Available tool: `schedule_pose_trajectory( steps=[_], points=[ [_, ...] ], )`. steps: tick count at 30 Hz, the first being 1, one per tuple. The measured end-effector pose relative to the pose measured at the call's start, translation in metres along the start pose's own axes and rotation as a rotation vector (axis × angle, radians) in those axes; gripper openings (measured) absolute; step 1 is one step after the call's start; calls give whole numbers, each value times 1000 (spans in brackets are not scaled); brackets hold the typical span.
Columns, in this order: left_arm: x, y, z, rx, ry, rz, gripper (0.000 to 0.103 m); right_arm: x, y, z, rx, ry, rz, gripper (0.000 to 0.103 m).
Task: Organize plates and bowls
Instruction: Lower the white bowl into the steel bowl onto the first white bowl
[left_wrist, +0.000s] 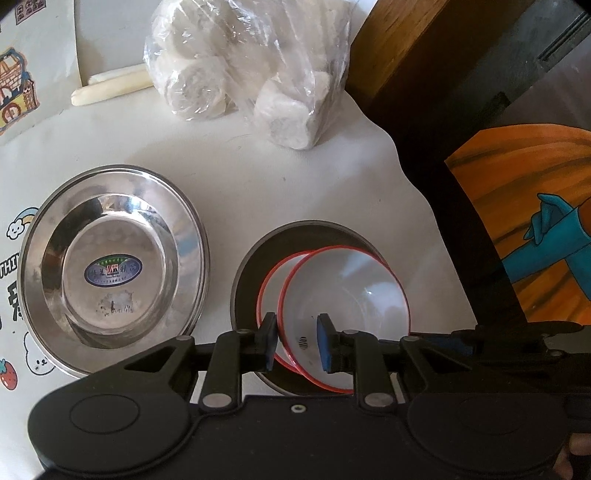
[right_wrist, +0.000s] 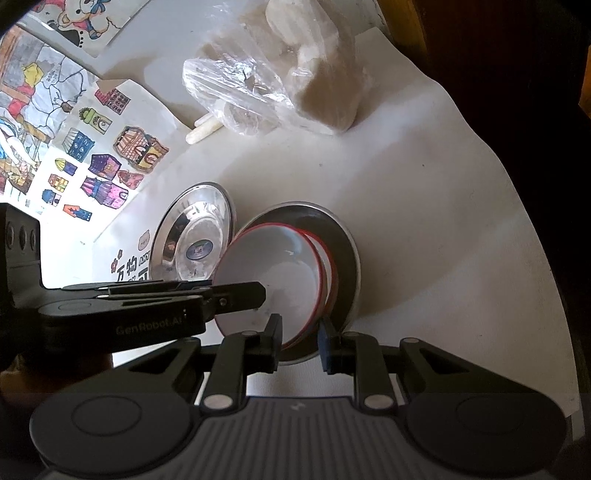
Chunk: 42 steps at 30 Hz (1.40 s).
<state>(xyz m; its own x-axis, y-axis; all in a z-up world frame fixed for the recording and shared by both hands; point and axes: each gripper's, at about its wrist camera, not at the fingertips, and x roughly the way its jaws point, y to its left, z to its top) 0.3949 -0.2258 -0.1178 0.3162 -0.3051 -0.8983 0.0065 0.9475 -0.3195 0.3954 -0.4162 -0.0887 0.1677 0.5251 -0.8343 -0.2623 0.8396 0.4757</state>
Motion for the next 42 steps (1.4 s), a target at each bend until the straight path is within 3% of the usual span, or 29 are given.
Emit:
schedule_pose_trajectory(
  steps=[35,42],
  points=[
    [1,-7,3,10,36,22,33,0,0,1,4,-7,-8,25],
    [0,-10,3,18,35,32,40,-1,1,1,3,-14,-4,25]
  ],
)
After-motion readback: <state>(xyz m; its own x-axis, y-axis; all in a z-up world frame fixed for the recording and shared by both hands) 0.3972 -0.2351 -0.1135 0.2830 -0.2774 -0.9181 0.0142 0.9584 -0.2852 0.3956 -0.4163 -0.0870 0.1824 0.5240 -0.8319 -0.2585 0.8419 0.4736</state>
